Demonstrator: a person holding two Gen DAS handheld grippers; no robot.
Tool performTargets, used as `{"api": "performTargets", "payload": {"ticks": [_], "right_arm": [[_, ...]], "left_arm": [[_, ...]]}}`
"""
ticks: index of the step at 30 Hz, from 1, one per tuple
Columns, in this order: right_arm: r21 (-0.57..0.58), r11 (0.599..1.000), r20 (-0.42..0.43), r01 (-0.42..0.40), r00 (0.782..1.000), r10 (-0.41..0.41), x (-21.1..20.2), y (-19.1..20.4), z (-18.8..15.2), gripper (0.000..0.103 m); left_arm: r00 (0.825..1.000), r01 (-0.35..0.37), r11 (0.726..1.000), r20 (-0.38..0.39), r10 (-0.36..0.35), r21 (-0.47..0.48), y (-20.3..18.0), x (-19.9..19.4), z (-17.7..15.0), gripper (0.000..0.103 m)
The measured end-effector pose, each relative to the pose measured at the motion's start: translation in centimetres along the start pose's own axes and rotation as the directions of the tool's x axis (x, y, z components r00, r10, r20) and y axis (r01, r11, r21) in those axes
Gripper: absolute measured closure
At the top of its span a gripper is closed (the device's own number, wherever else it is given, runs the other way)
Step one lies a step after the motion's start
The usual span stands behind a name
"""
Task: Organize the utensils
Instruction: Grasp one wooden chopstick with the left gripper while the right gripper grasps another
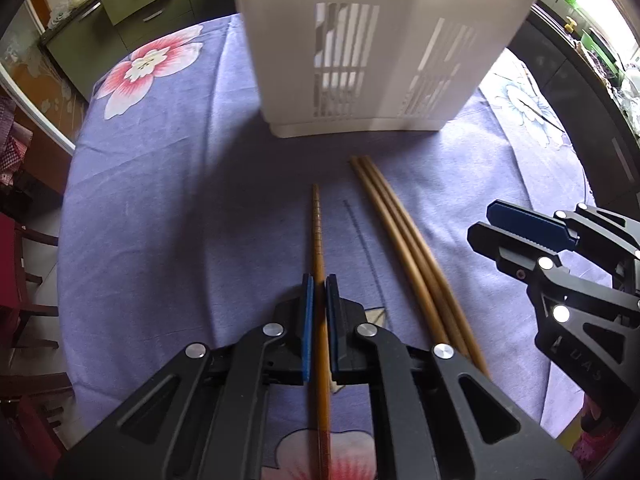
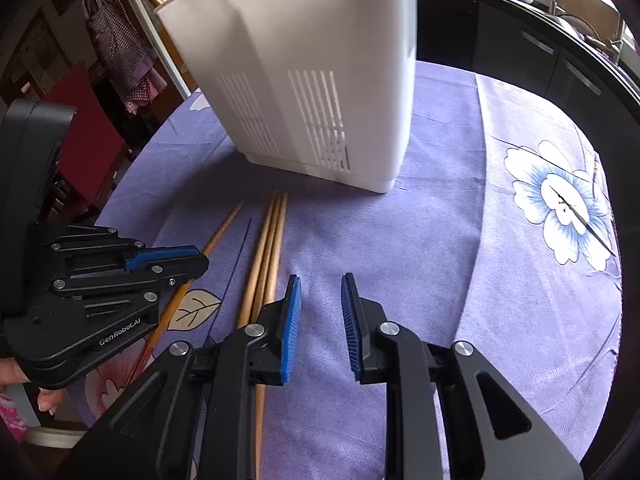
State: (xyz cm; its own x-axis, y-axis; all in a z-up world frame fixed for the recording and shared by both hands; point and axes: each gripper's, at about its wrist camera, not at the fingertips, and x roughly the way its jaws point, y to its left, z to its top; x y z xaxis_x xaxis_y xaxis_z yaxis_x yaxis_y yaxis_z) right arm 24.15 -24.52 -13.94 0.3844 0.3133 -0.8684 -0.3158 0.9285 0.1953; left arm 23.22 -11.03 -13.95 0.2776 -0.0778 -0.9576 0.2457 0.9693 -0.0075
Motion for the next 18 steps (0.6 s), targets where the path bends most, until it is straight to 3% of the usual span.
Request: {"api": "performTargets", "payload": {"ticks": [5, 18], "right_arm": [[-0.041, 0.999, -0.03, 0.007, 1.0, -0.008, 1.2, 1.6, 0.8, 0.082], [-0.066, 0.994, -0.076, 0.09, 0.993, -0.095, 2.4, 2.6, 1.2, 0.082]], "left_arm": [[1.0, -0.013, 1.0, 0.001, 0.013, -0.027, 1.9, -0.3, -0.4, 0.097], [1.0, 0.0, 1.0, 0.012, 0.001, -0.018, 2.4, -0.3, -0.6, 0.096]]}}
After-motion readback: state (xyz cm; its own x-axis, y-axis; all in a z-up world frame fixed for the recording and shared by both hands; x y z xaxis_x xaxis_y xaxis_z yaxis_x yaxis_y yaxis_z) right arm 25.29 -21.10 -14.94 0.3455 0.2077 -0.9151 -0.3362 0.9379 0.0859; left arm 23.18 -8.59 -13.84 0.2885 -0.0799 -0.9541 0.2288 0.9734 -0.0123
